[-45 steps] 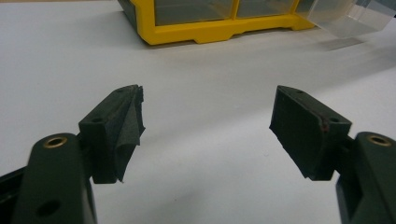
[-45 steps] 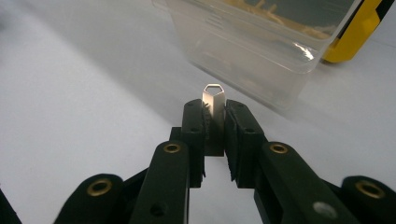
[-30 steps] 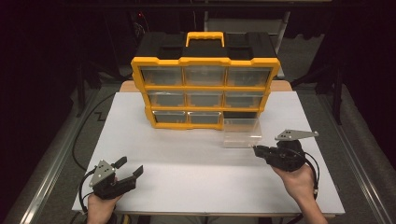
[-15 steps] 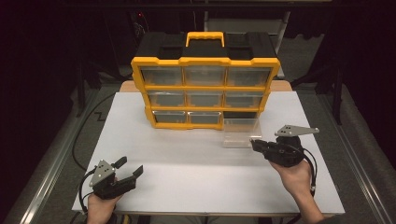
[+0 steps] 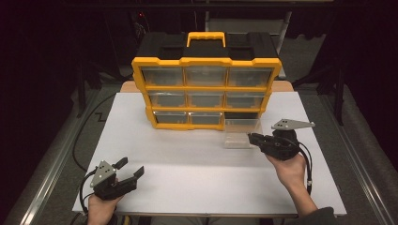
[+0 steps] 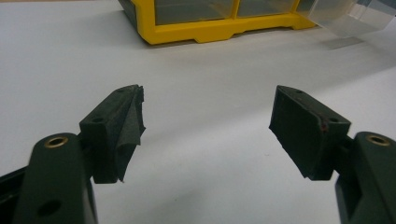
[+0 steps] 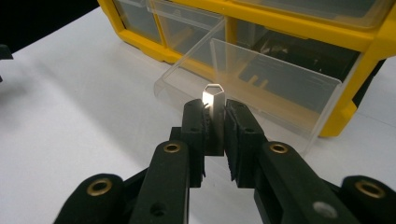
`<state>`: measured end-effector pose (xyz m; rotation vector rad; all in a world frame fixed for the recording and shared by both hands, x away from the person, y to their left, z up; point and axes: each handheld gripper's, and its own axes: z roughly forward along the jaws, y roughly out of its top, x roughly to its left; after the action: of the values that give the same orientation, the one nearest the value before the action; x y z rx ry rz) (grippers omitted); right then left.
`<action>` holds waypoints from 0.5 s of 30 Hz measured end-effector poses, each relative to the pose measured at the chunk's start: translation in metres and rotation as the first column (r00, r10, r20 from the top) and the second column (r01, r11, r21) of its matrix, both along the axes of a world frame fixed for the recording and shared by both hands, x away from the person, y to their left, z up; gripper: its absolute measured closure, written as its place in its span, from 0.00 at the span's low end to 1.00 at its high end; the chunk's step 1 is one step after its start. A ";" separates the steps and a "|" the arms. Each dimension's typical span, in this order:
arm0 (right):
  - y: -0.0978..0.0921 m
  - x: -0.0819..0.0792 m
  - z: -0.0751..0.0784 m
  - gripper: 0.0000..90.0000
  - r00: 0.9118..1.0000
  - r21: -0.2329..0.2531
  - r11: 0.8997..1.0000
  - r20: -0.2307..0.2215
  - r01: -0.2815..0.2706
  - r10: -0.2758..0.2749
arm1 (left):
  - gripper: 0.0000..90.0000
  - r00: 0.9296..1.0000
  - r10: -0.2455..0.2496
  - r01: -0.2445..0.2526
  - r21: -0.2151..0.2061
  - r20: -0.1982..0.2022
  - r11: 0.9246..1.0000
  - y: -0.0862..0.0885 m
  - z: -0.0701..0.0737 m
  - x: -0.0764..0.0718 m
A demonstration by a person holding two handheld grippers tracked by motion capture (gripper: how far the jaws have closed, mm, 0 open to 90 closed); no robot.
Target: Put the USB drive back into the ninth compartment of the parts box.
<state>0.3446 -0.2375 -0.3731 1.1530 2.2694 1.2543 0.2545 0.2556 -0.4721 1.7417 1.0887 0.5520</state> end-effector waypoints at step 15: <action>0.008 0.024 0.007 0.88 0.999 -0.016 0.999 0.006 0.038 -0.038 | 0.30 1.000 -0.002 0.002 -0.001 -0.003 1.000 0.000 0.000 0.000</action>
<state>0.3683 -0.2296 -0.3659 1.1802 2.2384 1.2215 0.2550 0.2556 -0.4723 1.7434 1.0897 0.5480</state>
